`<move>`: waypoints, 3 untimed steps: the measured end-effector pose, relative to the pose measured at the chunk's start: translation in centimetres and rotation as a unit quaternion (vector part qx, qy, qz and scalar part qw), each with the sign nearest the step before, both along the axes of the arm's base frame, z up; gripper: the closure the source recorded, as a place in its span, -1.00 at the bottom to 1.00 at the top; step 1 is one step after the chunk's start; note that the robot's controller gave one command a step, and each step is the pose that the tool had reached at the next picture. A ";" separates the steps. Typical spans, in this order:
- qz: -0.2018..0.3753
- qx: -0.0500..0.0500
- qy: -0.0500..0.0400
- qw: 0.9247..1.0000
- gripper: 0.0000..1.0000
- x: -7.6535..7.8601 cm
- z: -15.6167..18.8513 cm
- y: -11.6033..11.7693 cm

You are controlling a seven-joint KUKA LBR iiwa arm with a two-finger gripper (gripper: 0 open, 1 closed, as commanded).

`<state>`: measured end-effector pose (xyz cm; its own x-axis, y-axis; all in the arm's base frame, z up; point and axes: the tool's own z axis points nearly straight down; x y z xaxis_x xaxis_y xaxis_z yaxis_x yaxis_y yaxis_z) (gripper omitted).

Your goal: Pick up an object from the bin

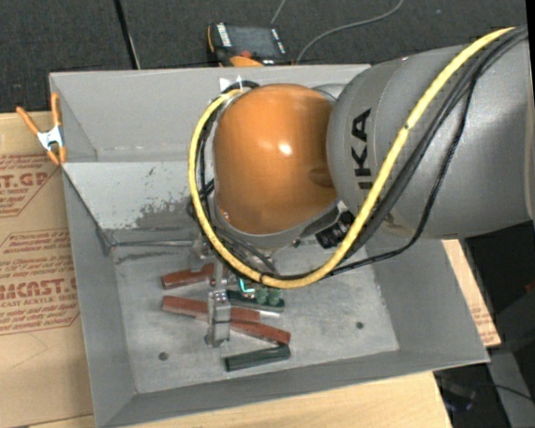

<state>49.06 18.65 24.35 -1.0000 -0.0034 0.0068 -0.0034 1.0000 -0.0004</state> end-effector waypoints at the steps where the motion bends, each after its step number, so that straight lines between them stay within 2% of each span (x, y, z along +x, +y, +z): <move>1: 0.068 0.002 -0.008 0.998 -1.00 5.3 -17.6 -4.1; 2: 0.068 0.002 -0.005 0.998 1.00 5.2 -17.2 -4.0; 3: 0.227 0.001 -0.007 0.974 1.00 6.6 -2.0 -5.3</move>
Offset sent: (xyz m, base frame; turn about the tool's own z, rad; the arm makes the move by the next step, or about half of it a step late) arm 0.0510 -0.0411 -0.1735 -0.1365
